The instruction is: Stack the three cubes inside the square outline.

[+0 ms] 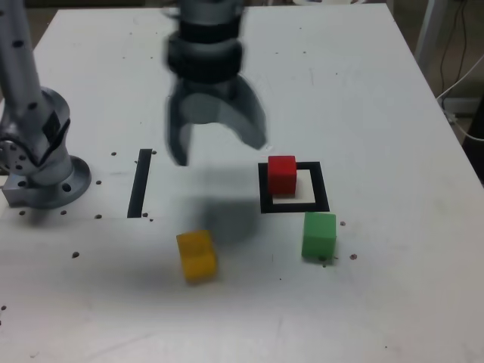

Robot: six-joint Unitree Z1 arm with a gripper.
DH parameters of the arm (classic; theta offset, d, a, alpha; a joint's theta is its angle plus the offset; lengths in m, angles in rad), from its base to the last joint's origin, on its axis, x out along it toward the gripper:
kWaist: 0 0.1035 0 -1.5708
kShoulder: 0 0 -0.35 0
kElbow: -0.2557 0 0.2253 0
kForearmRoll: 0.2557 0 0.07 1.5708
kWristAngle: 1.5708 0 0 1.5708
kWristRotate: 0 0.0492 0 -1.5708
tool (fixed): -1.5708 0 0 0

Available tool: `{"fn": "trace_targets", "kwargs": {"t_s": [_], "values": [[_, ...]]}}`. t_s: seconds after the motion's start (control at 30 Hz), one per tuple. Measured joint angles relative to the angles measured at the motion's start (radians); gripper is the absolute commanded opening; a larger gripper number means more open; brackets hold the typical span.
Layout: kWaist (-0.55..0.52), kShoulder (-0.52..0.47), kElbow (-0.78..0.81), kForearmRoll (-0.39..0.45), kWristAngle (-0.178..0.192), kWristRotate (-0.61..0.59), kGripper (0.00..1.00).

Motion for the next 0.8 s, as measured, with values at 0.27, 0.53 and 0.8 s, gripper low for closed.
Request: {"fn": "trace_targets", "kwargs": {"t_s": [0.27,0.53,0.8], "values": [[-0.2,-0.068,0.116,-0.059,-0.051,-0.278,1.0],[-0.351,-0.045,0.147,-0.147,-0.086,-0.467,1.0],[-0.411,0.065,0.113,-0.188,-0.11,-0.501,1.0]]}}
